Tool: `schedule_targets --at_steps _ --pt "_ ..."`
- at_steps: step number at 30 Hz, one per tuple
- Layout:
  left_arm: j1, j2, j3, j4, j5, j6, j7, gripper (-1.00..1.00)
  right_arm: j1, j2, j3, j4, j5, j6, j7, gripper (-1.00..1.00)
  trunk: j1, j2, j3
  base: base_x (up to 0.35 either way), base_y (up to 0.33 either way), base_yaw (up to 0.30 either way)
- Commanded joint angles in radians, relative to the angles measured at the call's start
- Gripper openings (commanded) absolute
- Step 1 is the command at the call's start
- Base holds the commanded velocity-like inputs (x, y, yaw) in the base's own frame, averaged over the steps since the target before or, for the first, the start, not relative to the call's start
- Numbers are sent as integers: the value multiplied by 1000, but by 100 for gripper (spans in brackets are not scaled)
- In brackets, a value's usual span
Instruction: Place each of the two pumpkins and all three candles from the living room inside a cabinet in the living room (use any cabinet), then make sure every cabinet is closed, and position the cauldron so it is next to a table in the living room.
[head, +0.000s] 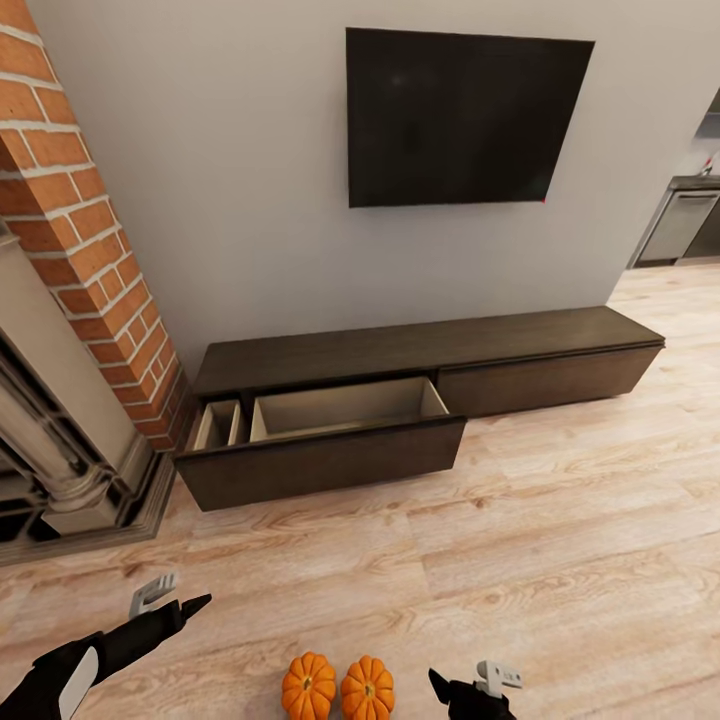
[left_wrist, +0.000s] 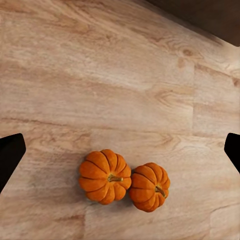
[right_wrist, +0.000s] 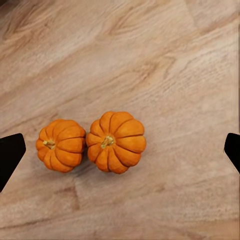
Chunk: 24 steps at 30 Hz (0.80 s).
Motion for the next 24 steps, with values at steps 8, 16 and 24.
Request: schedule_targets --at_steps 8,16,24 --pt "-1 2 5 0 6 18 -1 100 -1 -1 8 3 -10 -22 2 100 31 -57 -26 0 0 0" --pt "-1 42 3 0 6 26 -142 100 -1 -1 9 3 -9 -23 3 100 61 -113 -51 -20 0 0" --pt "-1 55 3 0 7 39 -170 100 -1 -1 9 3 -9 -24 4 100 92 -169 -76 -213 75 0"
